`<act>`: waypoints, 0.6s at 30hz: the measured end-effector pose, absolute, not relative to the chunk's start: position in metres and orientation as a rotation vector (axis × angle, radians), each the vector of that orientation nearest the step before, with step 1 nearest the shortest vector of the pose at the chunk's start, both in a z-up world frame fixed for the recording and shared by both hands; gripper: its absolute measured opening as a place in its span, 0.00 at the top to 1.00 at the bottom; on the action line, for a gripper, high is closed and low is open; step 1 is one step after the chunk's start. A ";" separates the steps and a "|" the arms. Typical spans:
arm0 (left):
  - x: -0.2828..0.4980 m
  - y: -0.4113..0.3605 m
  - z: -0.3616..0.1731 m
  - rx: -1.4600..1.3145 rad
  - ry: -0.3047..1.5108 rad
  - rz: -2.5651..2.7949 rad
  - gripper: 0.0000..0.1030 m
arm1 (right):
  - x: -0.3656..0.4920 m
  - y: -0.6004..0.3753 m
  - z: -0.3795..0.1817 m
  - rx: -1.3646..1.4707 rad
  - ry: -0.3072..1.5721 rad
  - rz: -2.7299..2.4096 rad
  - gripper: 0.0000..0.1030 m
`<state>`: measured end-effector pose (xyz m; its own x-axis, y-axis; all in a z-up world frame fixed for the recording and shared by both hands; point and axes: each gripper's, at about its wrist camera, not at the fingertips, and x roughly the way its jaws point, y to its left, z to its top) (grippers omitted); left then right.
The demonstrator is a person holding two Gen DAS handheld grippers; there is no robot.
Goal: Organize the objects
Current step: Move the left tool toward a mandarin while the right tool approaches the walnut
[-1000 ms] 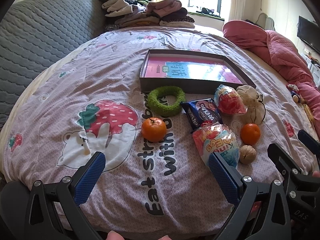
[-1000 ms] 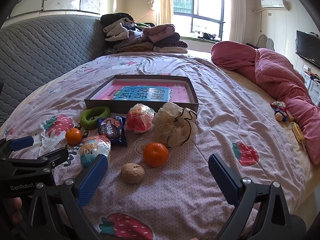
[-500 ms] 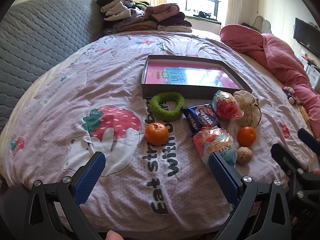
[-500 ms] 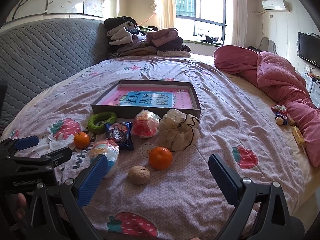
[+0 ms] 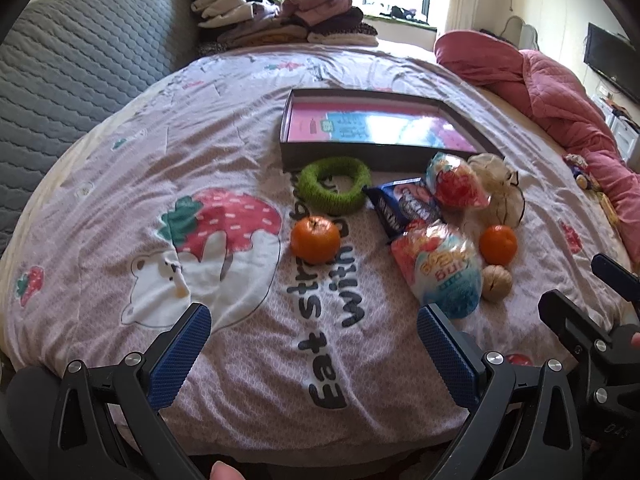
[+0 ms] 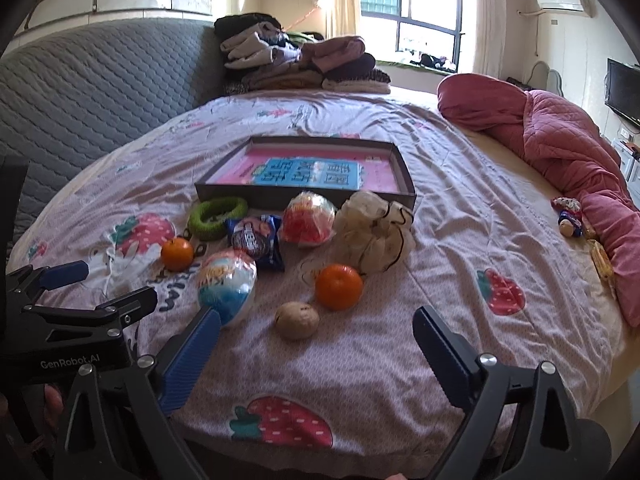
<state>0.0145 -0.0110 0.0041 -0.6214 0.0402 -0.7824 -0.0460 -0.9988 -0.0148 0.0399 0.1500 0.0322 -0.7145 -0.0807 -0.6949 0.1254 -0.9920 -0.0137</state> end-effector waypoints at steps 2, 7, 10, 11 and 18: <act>0.014 -0.011 0.001 -1.360 0.013 2.784 0.00 | 0.039 0.149 0.027 1.173 0.100 -2.796 0.09; 0.011 -0.013 -0.009 -1.410 0.032 2.773 0.00 | 0.035 0.150 0.015 1.255 0.100 -2.758 0.13; 0.010 -0.011 -0.013 -1.428 0.047 2.762 0.00 | 0.034 0.149 0.010 1.279 0.100 -2.745 0.15; 0.010 -0.010 -0.014 -1.434 0.054 2.760 0.00 | 0.034 0.149 0.008 1.289 0.102 -2.739 0.15; 0.004 -0.014 -0.022 -1.461 0.048 2.751 0.01 | 0.031 0.146 -0.001 1.330 0.105 -2.707 0.20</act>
<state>0.0039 -0.0140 -0.0221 -0.5599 0.0085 -0.8285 -0.0372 -0.9992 0.0149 0.0307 0.1460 -0.0010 -0.6053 -0.0800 -0.7919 0.1414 -0.9899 -0.0080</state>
